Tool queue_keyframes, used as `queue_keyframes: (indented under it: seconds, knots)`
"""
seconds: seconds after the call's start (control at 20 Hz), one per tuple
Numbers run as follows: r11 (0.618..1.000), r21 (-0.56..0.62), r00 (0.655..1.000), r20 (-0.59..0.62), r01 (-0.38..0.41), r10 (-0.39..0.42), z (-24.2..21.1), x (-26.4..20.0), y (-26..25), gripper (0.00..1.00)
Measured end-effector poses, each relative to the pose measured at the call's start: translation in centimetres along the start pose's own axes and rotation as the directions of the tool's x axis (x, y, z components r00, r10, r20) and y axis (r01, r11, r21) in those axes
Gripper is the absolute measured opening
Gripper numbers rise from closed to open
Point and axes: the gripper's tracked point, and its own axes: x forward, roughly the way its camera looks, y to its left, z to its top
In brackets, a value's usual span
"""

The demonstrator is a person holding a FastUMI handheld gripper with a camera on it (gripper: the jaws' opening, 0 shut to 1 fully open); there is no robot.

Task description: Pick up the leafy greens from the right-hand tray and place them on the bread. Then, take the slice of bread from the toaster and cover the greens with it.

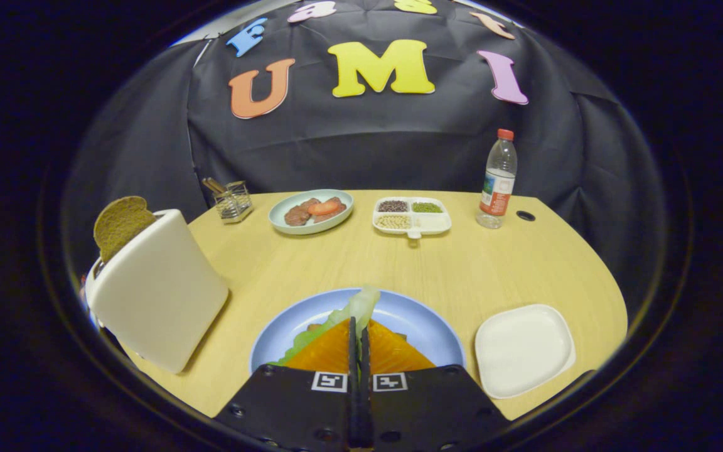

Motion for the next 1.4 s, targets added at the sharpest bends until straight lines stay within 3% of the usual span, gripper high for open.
queue_keyframes:
  seconds: [0.05, 0.15, 0.35, 0.75, 1.4]
  knots:
    - [1.0, 0.005, 1.0, -0.003, 0.016, -0.016, -0.1, 0.1, -0.6, 0.0]
    - [0.999, 0.036, 1.0, 0.006, 0.022, -0.022, -0.2, 0.0, -1.0, 0.18]
    - [0.996, 0.067, 0.999, 0.016, 0.05, -0.051, -0.3, -1.6, -1.9, 0.98]
    - [0.997, 0.043, 0.995, 0.079, 0.059, -0.062, 1.9, -9.4, 2.5, 0.96]
    - [0.992, -0.031, 0.966, 0.228, -0.12, 0.124, 10.4, -15.9, 19.2, 0.96]
